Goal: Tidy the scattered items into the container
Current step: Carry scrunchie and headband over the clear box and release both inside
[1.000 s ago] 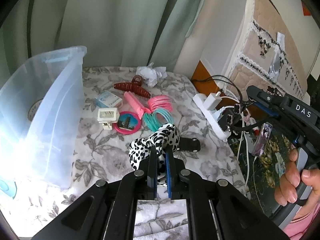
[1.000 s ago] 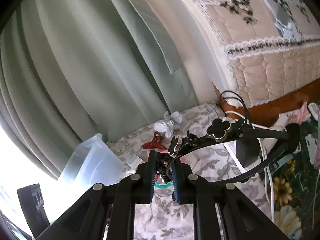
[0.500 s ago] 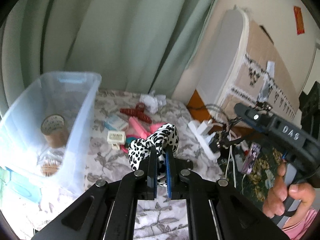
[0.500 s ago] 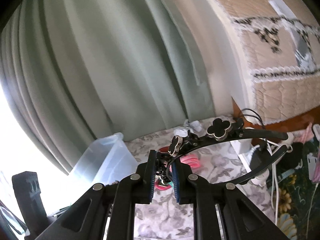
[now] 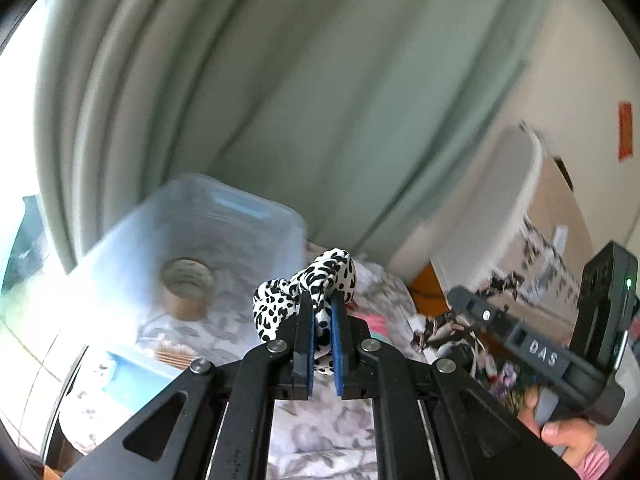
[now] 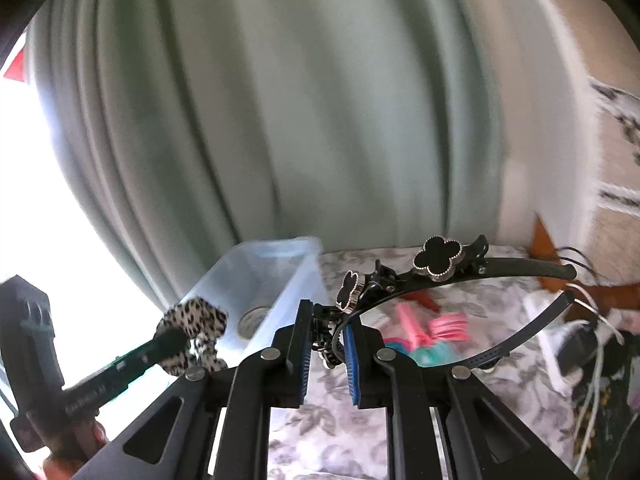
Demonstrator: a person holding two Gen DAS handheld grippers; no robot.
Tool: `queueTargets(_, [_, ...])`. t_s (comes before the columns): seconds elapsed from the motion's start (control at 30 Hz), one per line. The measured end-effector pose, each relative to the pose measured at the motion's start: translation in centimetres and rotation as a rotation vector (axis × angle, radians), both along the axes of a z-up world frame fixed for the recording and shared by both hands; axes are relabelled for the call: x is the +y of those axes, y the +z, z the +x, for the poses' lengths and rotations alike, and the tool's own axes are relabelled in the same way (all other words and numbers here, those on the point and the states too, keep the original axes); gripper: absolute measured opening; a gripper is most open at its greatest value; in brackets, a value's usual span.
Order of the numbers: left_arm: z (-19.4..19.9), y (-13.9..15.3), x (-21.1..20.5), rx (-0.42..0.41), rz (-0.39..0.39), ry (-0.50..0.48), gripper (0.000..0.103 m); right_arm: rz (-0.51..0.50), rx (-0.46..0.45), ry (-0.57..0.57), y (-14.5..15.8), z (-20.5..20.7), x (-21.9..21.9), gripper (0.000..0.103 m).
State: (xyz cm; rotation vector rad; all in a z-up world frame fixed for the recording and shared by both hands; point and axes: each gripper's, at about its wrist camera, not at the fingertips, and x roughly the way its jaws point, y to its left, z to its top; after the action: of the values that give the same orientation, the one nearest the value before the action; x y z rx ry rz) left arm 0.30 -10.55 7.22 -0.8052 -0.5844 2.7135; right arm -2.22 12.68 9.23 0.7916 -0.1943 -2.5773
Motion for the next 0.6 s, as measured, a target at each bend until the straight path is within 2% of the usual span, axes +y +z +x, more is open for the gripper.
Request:
queueTargets(0.27, [-1.5,-2.1,-5.0,-0.031,0.055,0.122,0.007,0.053,-0.025,0.175,-0.4,-1.4,-7.4,0.016])
queueTargets(0.47, [-3.0,-4.4,-6.4,-0.079,0.062,0.142,0.007,0.055,-0.016,0.264,-1.0,-3.0,-10.9,0.016])
queueTargets(0.6, [-3.9,-5.8,-7.3,-0.116,0.089,0.152,0.007,0.094,-0.016,0.320,-2.2,-3.7,-13.4,0.017])
